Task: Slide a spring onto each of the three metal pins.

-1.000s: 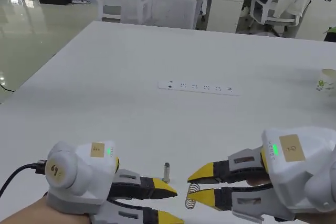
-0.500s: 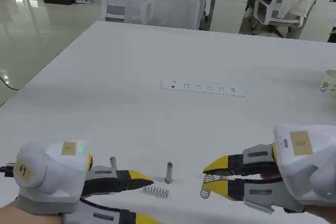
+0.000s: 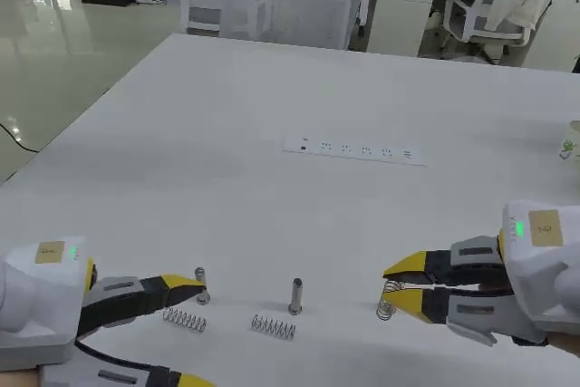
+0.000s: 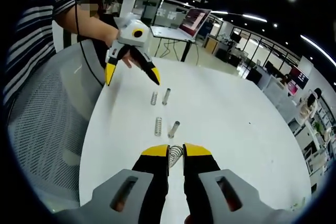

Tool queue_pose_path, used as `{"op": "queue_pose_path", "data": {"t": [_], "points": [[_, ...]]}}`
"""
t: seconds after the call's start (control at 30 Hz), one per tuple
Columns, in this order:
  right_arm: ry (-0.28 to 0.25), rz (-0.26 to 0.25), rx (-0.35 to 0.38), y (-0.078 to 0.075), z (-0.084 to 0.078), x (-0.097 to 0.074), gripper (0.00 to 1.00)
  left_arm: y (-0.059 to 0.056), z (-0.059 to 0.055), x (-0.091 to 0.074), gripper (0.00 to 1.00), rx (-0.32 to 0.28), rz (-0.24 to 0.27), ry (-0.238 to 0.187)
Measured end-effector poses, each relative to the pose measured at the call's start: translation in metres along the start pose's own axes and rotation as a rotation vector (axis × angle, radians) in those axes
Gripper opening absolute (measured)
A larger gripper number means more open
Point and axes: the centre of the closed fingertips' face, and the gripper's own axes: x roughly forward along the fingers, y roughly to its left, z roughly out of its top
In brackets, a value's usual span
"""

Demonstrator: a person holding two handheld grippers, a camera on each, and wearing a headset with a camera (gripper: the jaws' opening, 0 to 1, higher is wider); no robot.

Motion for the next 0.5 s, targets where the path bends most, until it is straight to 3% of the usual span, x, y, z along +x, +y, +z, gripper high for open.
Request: {"op": "queue_pose_path", "data": {"t": [0.27,0.5], "points": [[0.03,-0.027,0.004,-0.01,-0.011,-0.003,0.07,0.008,-0.001,-0.009,0.98,0.005,0.043,-0.004],[0.05,-0.079,0.028,-0.031,-0.02,-0.004,0.07,0.013,-0.004,-0.016,0.98,0.002,0.065,-0.006]]}}
